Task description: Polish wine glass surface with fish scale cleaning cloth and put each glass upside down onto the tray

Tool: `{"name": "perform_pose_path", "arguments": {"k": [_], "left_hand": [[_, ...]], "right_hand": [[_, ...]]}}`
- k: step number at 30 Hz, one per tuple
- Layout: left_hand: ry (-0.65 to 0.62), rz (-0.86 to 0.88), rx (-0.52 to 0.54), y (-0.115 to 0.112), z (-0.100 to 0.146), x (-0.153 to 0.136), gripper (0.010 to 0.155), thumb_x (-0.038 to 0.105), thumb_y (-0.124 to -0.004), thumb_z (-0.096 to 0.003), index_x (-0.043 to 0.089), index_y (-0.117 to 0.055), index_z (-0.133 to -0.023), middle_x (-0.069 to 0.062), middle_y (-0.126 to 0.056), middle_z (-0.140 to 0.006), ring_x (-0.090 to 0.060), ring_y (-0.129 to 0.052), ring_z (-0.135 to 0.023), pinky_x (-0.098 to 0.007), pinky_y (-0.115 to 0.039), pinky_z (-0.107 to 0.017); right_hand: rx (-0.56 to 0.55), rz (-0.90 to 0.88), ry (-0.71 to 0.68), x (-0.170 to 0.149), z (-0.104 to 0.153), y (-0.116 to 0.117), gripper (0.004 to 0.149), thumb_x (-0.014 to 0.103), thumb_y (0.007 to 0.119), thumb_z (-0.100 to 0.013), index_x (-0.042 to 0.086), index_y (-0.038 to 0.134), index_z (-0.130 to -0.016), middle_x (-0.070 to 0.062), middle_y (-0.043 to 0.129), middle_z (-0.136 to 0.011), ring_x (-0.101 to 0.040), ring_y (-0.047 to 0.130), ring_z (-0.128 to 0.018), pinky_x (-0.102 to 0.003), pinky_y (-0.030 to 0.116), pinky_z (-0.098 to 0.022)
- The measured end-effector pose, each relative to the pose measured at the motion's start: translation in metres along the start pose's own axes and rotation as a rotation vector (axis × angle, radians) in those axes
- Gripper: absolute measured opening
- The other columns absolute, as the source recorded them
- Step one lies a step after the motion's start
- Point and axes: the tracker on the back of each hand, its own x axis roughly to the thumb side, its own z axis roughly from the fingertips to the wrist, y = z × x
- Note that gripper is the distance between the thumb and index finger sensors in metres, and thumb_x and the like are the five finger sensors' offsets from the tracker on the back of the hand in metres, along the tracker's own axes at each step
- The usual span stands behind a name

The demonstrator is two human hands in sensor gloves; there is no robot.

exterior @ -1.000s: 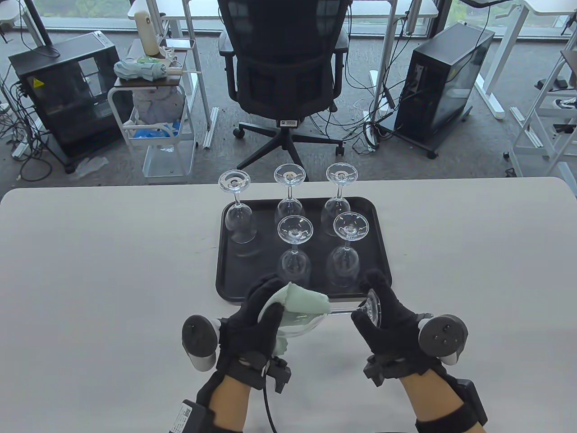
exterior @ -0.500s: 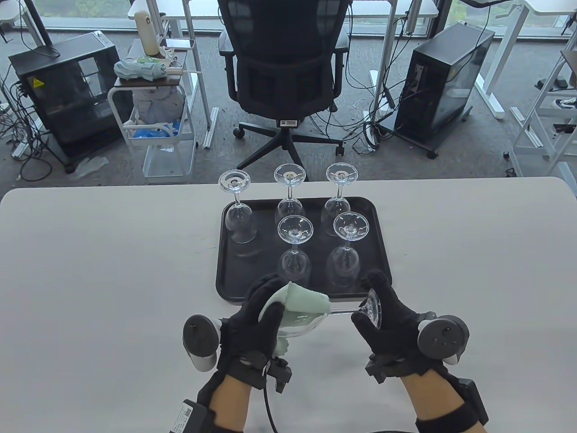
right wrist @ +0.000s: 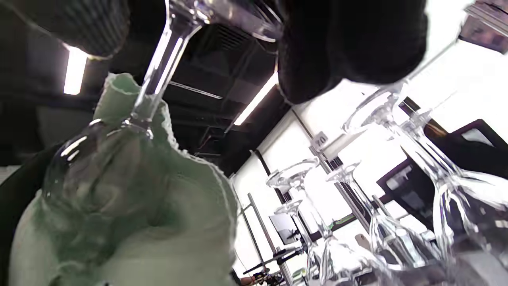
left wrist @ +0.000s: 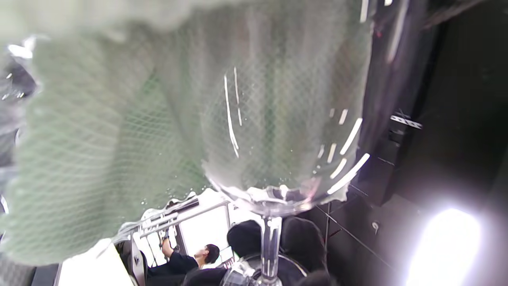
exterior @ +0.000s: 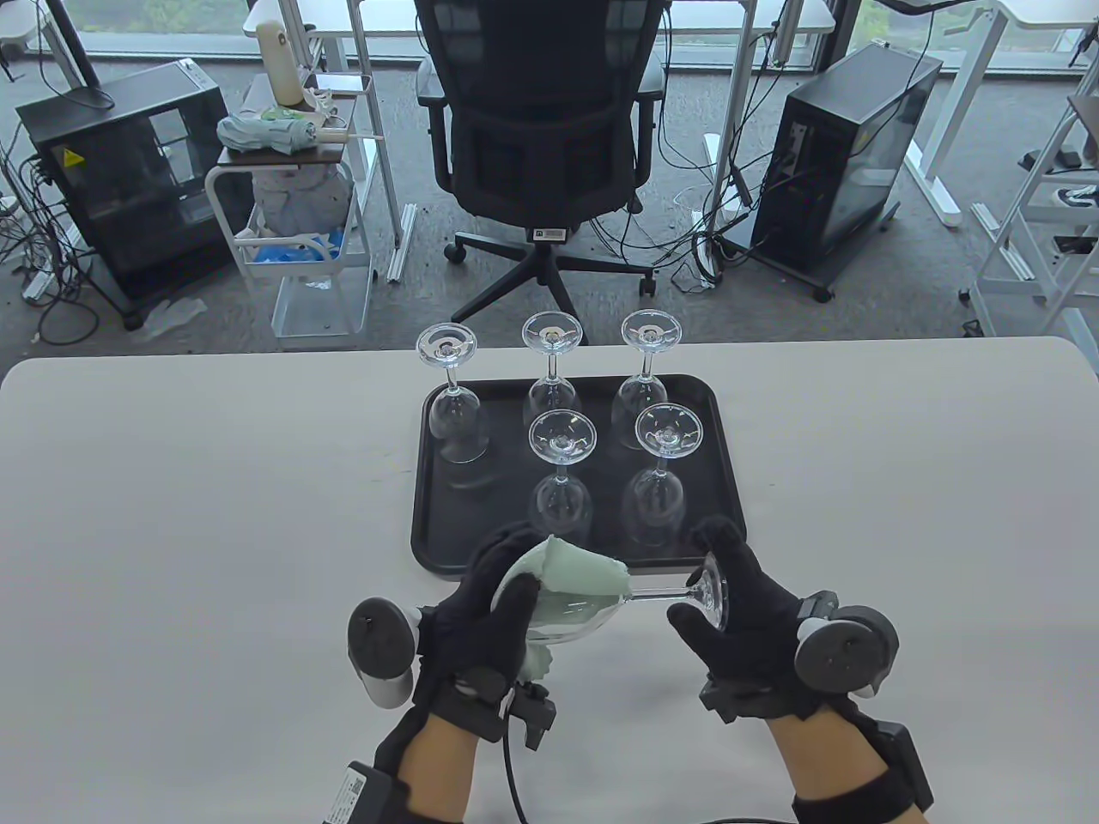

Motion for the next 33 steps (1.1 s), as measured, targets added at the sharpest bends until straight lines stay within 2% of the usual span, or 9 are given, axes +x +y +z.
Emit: {"name": "perform_pose_path", "arguments": {"k": [2, 4, 8, 16, 20, 22, 24, 30, 33], "left_hand": [[0.02, 0.027, -0.025, 0.0, 0.0, -0.002, 0.058, 0.069, -0.066, -0.056, 0.036, -0.063, -0.104, -0.003, -0.058, -0.114, -0.037, -0.07, -0.097, -0.056, -0.085, -0.05], [0.004, 0.004, -0.005, -0.001, 0.0, -0.002, 0.059, 0.069, -0.066, -0.0555, 0.036, -0.064, -0.104, -0.003, -0.058, -0.114, -0.037, -0.071, -0.097, -0.056, -0.085, -0.049], [-0.078, -0.09, 0.02, -0.004, 0.001, 0.003, 0.058, 0.069, -0.067, -0.0539, 0.037, -0.064, -0.103, -0.002, -0.058, -0.114, -0.036, -0.07, -0.098, -0.056, -0.084, -0.051], [0.005, 0.015, -0.025, 0.0, 0.0, 0.0, 0.058, 0.069, -0.066, -0.0562, 0.036, -0.063, -0.104, -0.003, -0.057, -0.115, -0.038, -0.069, -0.098, -0.057, -0.084, -0.051], [-0.029, -0.024, -0.002, -0.005, 0.001, 0.002, 0.059, 0.069, -0.066, -0.0548, 0.037, -0.063, -0.104, -0.002, -0.057, -0.114, -0.036, -0.07, -0.098, -0.056, -0.084, -0.051], [-0.081, -0.1, 0.019, -0.006, 0.002, 0.005, 0.058, 0.069, -0.067, -0.054, 0.038, -0.064, -0.103, -0.002, -0.057, -0.114, -0.036, -0.069, -0.099, -0.056, -0.084, -0.052], [-0.079, -0.101, 0.009, -0.005, 0.001, 0.006, 0.058, 0.069, -0.067, -0.0539, 0.037, -0.065, -0.103, -0.002, -0.059, -0.114, -0.036, -0.07, -0.098, -0.056, -0.084, -0.051], [0.011, -0.017, -0.021, -0.002, 0.001, 0.004, 0.058, 0.068, -0.067, -0.0557, 0.036, -0.064, -0.104, -0.003, -0.058, -0.114, -0.037, -0.07, -0.097, -0.056, -0.085, -0.05], [-0.002, -0.028, -0.002, -0.006, 0.002, 0.004, 0.059, 0.069, -0.066, -0.0554, 0.036, -0.063, -0.104, -0.003, -0.058, -0.114, -0.037, -0.07, -0.097, -0.056, -0.085, -0.05]], "right_hand": [[-0.026, 0.028, -0.028, 0.002, 0.0, 0.0, 0.093, 0.067, 0.076, -0.046, 0.024, 0.02, -0.106, -0.018, 0.054, -0.104, -0.032, 0.092, -0.06, -0.041, 0.09, -0.039], [-0.035, -0.061, 0.042, -0.002, 0.001, 0.002, 0.087, 0.066, 0.076, -0.047, 0.027, 0.027, -0.107, -0.018, 0.059, -0.099, -0.031, 0.093, -0.055, -0.039, 0.09, -0.034], [0.055, -0.354, 0.355, -0.015, 0.002, 0.007, 0.08, 0.068, 0.069, -0.05, 0.023, 0.038, -0.109, -0.022, 0.067, -0.093, -0.03, 0.093, -0.045, -0.038, 0.088, -0.026], [-0.007, -0.006, 0.017, 0.001, 0.0, 0.001, 0.091, 0.068, 0.073, -0.047, 0.025, 0.02, -0.107, -0.017, 0.053, -0.106, -0.033, 0.091, -0.059, -0.042, 0.088, -0.037], [-0.019, -0.231, 0.233, -0.008, 0.001, 0.004, 0.079, 0.068, 0.069, -0.05, 0.026, 0.036, -0.108, -0.018, 0.065, -0.097, -0.03, 0.093, -0.049, -0.038, 0.088, -0.028], [0.082, -0.402, 0.425, -0.015, 0.002, 0.008, 0.079, 0.069, 0.067, -0.051, 0.024, 0.038, -0.109, -0.02, 0.066, -0.095, -0.031, 0.092, -0.047, -0.039, 0.087, -0.027], [0.083, -0.387, 0.363, -0.016, 0.002, 0.008, 0.082, 0.068, 0.07, -0.051, 0.024, 0.035, -0.11, -0.021, 0.062, -0.098, -0.034, 0.091, -0.052, -0.043, 0.086, -0.032], [-0.017, -0.041, 0.017, -0.004, 0.002, 0.001, 0.091, 0.068, 0.074, -0.046, 0.026, 0.02, -0.107, -0.016, 0.05, -0.107, -0.034, 0.091, -0.063, -0.044, 0.087, -0.041], [-0.048, -0.117, 0.09, -0.007, 0.002, 0.001, 0.085, 0.067, 0.073, -0.048, 0.027, 0.028, -0.107, -0.016, 0.06, -0.1, -0.032, 0.092, -0.056, -0.04, 0.089, -0.036]]}}
